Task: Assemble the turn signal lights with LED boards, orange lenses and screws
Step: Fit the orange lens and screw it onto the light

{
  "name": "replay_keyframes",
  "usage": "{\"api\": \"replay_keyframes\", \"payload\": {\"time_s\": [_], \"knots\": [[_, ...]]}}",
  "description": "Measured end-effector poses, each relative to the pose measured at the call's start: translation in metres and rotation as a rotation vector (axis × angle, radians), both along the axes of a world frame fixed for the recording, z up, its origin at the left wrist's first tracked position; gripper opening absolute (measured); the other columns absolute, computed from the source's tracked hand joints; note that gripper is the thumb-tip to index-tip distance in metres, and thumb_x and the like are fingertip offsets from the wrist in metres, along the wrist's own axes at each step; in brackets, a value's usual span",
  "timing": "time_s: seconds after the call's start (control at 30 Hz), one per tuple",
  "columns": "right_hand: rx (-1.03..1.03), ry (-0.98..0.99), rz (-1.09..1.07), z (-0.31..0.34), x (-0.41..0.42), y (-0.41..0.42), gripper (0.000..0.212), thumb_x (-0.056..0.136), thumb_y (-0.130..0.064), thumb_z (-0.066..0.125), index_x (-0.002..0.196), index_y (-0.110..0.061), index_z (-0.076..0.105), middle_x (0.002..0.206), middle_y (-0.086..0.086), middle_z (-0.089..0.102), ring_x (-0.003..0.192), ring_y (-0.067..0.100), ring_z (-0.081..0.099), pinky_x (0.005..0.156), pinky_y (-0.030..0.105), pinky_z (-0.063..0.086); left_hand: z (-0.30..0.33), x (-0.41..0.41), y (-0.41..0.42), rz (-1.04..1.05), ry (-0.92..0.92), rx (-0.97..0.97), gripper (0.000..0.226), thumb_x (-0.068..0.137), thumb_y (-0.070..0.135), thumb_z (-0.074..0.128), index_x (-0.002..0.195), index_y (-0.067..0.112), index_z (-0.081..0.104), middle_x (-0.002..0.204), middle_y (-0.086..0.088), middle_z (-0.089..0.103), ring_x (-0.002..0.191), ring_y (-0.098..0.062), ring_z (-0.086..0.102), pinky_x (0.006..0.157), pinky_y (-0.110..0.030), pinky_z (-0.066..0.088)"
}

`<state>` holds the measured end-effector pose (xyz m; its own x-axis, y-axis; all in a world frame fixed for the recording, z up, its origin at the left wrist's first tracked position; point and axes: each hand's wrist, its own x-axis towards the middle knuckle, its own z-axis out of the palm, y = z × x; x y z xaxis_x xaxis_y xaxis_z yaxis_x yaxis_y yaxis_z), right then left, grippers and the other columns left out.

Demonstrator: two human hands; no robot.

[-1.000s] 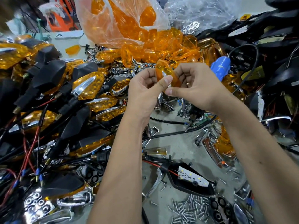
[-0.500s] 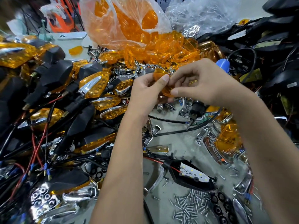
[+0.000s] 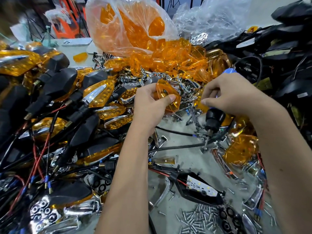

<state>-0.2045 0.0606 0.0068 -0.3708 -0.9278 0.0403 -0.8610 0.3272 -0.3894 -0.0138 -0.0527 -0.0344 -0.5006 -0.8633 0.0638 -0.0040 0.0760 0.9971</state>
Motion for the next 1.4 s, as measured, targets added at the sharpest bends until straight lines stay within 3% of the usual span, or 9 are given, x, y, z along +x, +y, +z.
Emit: {"api": "replay_keyframes", "payload": {"time_s": [0.3,0.47,0.67,0.8,0.87,1.0,1.13,1.23,1.4], "knots": [[-0.095,0.043,-0.118,0.006,0.008,-0.014,0.010,0.088,-0.025,0.079,0.080,-0.026,0.073,0.077,-0.003,0.067,0.082,0.025,0.065,0.079,0.045,0.059,-0.001,0.000,-0.002,0.042,-0.042,0.056,0.024,0.087,-0.004,0.077,0.081,0.020,0.076,0.075,-0.001,0.078,0.064,-0.022,0.076,0.049,-0.030,0.058],[-0.033,0.118,-0.080,0.016,0.004,-0.024,0.025,0.083,-0.002,0.073,0.092,-0.024,0.074,0.088,-0.002,0.070,0.092,0.023,0.066,0.087,0.045,0.058,-0.004,0.000,-0.004,0.039,-0.062,0.082,0.020,0.087,-0.002,0.078,0.082,0.017,0.075,0.074,-0.002,0.078,0.063,-0.023,0.076,0.049,-0.030,0.058],[-0.050,0.062,-0.082,0.010,0.001,-0.022,0.028,0.084,0.003,0.071,0.099,-0.020,0.077,0.094,0.001,0.072,0.090,0.017,0.065,0.085,0.037,0.057,-0.006,-0.003,-0.005,0.007,-0.066,0.077,0.017,0.085,-0.001,0.080,0.081,0.015,0.077,0.078,-0.008,0.079,0.066,-0.029,0.077,0.053,-0.035,0.061],[0.092,0.180,-0.044,0.004,0.004,-0.023,0.039,0.087,-0.004,0.072,0.119,-0.027,0.072,0.120,0.004,0.067,0.119,0.028,0.053,0.099,0.047,0.050,-0.007,-0.001,-0.004,-0.050,-0.067,0.125,0.014,0.085,-0.003,0.080,0.083,0.010,0.076,0.077,-0.007,0.078,0.065,-0.028,0.077,0.051,-0.033,0.060],[0.204,0.213,-0.046,0.003,0.007,-0.025,0.045,0.089,-0.005,0.071,0.127,-0.030,0.067,0.128,0.007,0.063,0.124,0.032,0.049,0.102,0.050,0.048,-0.008,0.000,-0.001,-0.160,-0.109,0.156,0.012,0.085,-0.002,0.080,0.088,0.008,0.076,0.082,-0.008,0.079,0.069,-0.029,0.078,0.052,-0.031,0.060],[0.130,0.123,-0.067,0.005,0.005,-0.021,0.043,0.082,-0.008,0.080,0.119,-0.028,0.070,0.129,0.006,0.064,0.115,0.029,0.058,0.094,0.045,0.054,-0.009,-0.001,0.005,-0.271,-0.157,0.091,0.010,0.087,0.003,0.080,0.088,0.013,0.077,0.085,-0.011,0.078,0.071,-0.030,0.078,0.056,-0.036,0.063],[0.024,0.082,-0.044,0.006,0.001,-0.014,0.045,0.078,-0.013,0.087,0.118,-0.028,0.071,0.124,0.006,0.062,0.111,0.025,0.057,0.098,0.044,0.051,-0.011,-0.002,0.001,-0.179,-0.201,-0.045,0.006,0.085,0.008,0.082,0.087,0.008,0.076,0.090,-0.022,0.075,0.072,-0.035,0.077,0.060,-0.041,0.064],[-0.051,0.097,-0.049,0.007,0.000,-0.012,0.046,0.081,-0.014,0.086,0.122,-0.028,0.071,0.122,0.005,0.061,0.109,0.022,0.056,0.097,0.038,0.048,-0.014,-0.004,0.001,-0.101,-0.274,-0.178,0.014,0.078,0.018,0.088,0.085,0.012,0.077,0.085,-0.015,0.076,0.081,-0.037,0.074,0.067,-0.050,0.065],[-0.226,-0.173,0.026,0.013,0.011,-0.005,0.018,0.088,-0.026,0.080,0.105,-0.028,0.075,0.102,-0.009,0.073,0.091,0.012,0.069,0.089,0.035,0.058,-0.010,-0.007,0.002,-0.072,-0.236,-0.176,0.017,0.076,0.014,0.091,0.080,0.014,0.075,0.079,-0.011,0.076,0.079,-0.037,0.074,0.071,-0.054,0.064]]}}
